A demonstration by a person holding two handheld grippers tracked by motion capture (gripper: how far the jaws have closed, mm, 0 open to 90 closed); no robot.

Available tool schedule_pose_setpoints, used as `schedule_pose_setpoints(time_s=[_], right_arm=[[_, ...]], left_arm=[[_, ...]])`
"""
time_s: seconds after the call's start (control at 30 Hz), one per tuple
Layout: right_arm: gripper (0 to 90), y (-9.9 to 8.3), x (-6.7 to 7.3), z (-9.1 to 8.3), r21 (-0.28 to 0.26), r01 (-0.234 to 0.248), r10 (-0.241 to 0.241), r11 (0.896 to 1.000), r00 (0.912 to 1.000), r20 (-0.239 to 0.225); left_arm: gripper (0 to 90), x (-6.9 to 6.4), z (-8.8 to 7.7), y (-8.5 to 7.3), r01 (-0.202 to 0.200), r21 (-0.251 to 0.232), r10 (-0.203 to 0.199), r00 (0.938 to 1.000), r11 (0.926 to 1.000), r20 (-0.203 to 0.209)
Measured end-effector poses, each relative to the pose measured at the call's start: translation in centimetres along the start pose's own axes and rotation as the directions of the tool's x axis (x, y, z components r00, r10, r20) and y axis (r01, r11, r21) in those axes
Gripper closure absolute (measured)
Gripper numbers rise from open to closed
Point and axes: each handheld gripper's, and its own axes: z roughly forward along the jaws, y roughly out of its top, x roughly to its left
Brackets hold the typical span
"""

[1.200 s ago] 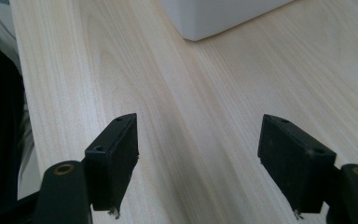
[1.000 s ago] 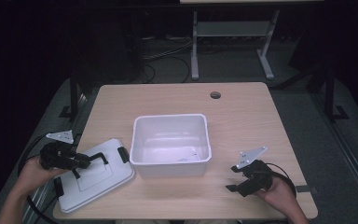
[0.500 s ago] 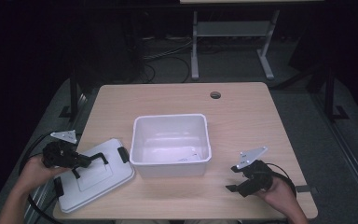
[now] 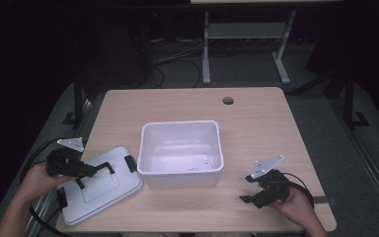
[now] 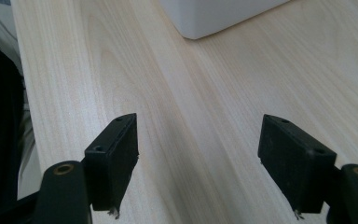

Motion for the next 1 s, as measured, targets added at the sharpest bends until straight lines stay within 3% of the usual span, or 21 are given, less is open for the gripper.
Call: schedule_pose_setpoints(time_s=[0.37,1.0], right_arm=[[28.1,-0.03,0.04,0.22,0.009,0.018,-0.018,1.000,0.9998,0.003],[28.1,0.00,0.06,0.40,0.009,0.026,-0.026,1.000,0.9997,0.001]], left_arm=[[79.8,-0.23,0.09,0.54,-0.012,0.045,0.012,0.9998,0.9989,-0.013],[84.1,-0.34,0.07,0.77,-0.018,0.046,0.018,0.9998,0.9988,0.004]])
